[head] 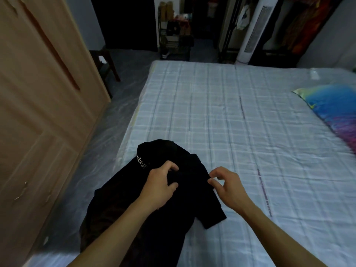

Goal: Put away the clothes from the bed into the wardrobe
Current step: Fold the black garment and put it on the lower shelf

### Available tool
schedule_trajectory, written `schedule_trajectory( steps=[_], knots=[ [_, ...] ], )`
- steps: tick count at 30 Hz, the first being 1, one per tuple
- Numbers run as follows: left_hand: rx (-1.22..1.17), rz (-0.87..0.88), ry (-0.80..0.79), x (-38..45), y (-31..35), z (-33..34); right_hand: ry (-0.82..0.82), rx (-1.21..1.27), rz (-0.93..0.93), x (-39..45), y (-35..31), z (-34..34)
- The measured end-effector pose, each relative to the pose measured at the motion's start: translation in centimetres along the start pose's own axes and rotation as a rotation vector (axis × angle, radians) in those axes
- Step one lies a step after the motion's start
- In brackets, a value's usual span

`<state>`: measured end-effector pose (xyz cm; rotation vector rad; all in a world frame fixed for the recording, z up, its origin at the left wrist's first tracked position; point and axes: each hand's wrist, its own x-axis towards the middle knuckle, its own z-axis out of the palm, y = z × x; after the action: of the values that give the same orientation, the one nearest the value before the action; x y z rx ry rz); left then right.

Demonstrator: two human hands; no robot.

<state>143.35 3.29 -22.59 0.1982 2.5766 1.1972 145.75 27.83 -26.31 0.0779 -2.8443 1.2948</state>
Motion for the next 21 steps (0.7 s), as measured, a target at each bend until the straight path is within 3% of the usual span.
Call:
schedule_trajectory(
  steps=[4,8,14,17,21],
  knots=[
    [-0.008,0.073,-0.057,-0.9,2.6,1.4,0.078,0.003,0.060,-3.5,0.9,-2.5],
    [-0.031,0.125,-0.050,-1.8,5.0,2.7,-0.032,-0.039,0.128,-4.3,0.8,-3.9],
    [-0.097,0.188,-0.034,-3.2,7.7,2.0,-0.233,0.038,-0.075,-3.8,-4.4,-4.7],
    [-0.090,0.259,-0.046,-4.2,9.1,0.5,-0.199,0.151,-0.106,-3.7,-6.7,-5.1],
    [-0.165,0.291,0.084,-5.2,9.8,-0.8,-0.126,0.223,-0.136,-3.7,-8.9,-6.1]
  ],
)
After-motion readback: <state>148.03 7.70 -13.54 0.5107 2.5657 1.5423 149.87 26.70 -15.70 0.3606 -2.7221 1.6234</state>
